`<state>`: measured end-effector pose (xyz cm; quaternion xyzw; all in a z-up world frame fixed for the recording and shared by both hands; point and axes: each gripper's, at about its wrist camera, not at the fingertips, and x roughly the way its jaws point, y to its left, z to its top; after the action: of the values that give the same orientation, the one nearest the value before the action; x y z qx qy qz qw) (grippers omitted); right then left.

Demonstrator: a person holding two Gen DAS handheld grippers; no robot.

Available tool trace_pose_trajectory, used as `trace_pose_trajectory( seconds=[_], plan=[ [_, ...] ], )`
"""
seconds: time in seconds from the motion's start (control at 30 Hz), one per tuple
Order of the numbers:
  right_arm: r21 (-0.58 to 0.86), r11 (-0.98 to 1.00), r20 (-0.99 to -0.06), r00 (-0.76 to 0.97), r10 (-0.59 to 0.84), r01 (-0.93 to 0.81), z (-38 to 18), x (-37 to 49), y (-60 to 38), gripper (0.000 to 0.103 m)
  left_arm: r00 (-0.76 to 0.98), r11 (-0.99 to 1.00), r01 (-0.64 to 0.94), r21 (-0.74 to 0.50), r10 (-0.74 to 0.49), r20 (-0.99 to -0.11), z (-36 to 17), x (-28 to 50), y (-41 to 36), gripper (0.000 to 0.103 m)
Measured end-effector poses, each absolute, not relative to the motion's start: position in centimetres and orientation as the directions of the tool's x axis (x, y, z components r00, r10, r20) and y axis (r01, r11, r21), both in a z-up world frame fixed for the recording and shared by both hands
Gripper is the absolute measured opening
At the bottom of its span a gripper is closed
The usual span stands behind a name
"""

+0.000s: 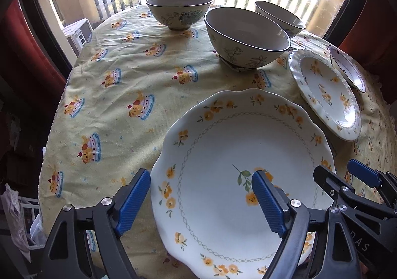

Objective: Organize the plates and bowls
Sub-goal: 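Lower the flowered plate onto the cloth and open both grippers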

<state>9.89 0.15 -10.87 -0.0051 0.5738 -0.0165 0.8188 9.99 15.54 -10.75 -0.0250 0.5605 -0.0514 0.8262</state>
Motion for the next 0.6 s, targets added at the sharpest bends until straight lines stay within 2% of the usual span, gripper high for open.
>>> trace_pose_trajectory(
  seconds=[0.33,0.6],
  plan=[
    [-0.053,0.996,-0.920,0.384,-0.078,0.073,-7.8,9.3,-2.8,0.074,0.416,0.983,0.138,-0.124,-0.171,-0.893,-8.0,10.3,12.2,0.087],
    [-0.070,0.991,-0.904,0.413,-0.110,0.111,-7.3,10.1,-6.4,0.074,0.401,0.980,0.164,-0.109,-0.168,-0.900,-8.1,11.4,8.3,0.088]
  ],
)
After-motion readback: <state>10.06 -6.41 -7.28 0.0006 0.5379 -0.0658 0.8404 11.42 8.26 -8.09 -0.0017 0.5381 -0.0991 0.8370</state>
